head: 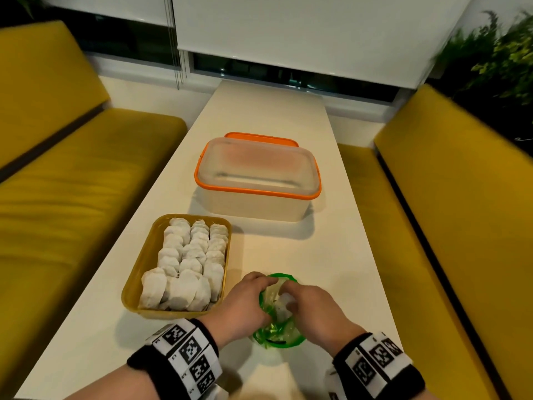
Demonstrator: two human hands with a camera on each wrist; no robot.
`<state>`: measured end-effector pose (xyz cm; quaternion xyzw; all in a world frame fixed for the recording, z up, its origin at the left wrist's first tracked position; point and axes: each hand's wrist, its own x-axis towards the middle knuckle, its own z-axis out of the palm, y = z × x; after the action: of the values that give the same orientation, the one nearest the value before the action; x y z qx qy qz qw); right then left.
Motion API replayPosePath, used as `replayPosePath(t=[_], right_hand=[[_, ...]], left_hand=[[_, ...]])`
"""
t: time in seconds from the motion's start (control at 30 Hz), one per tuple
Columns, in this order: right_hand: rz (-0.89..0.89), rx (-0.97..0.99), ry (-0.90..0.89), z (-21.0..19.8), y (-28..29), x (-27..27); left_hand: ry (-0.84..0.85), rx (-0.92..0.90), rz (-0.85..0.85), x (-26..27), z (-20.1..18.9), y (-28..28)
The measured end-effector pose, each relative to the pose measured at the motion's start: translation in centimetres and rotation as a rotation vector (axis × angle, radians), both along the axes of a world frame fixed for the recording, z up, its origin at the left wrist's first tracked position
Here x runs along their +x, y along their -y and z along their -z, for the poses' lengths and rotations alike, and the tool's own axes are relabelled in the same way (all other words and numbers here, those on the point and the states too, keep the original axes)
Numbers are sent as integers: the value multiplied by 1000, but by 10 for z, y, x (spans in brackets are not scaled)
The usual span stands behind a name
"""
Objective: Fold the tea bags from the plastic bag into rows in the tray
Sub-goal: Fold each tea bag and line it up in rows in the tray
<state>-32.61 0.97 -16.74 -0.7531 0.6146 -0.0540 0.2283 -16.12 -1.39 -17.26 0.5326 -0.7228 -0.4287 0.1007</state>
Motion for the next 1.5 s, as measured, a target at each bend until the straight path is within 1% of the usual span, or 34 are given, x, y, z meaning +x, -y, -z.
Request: replayPosePath(t=[0.07,0.13,0.27,0.4,0.5,0.63,0.73,0.9,1.0,1.1,1.17,1.2,1.23,1.3,1.33,1.37,1.4,1.5], right_hand=[[-67,22,-199,-1,9,6],[-94,48,-309,-2,14,14],[-68,71,-365,1,16,21],[-110,55,-365,3,14,17],[-131,68,-250,2,12,10],[-62,123,-1,-4,2,0],[52,131,163,-5,-7,-10],[278,148,429,-12,-24,-34],[366,77,472,-21,-30,-47],[348,30,476,-30,-32,-45],[304,-8,493,-39,-34,-38],[278,-19,524,-43,-34,-33],[259,-19,572,-48,-35,-28],[240,14,700,-57,-34,-19],[234,31,751,-60,-33,-16],[228,43,780,-62,-33,-14],[223,50,789,-64,-32,-12],[243,75,791,-65,-29,-10]], left_hand=[[5,17,0,0,2,1],[35,11,1,1,4,3],[129,-10,12,2,7,4],[207,-21,52,-2,10,0],[235,-35,55,-2,10,-1],[241,-8,59,-4,11,0],[243,34,48,-5,6,2],[219,11,39,-5,0,4],[228,-12,35,-5,-7,2],[222,-110,34,-8,-20,2],[91,-200,-4,-12,-31,3],[-43,-176,-41,-14,-36,4],[-227,-46,-97,-16,-40,5],[-648,403,-150,-19,-49,5],[-796,599,-145,-18,-52,5],[-880,715,-123,-16,-54,6],[-922,757,-104,-14,-56,6],[-915,684,-126,-9,-54,8]])
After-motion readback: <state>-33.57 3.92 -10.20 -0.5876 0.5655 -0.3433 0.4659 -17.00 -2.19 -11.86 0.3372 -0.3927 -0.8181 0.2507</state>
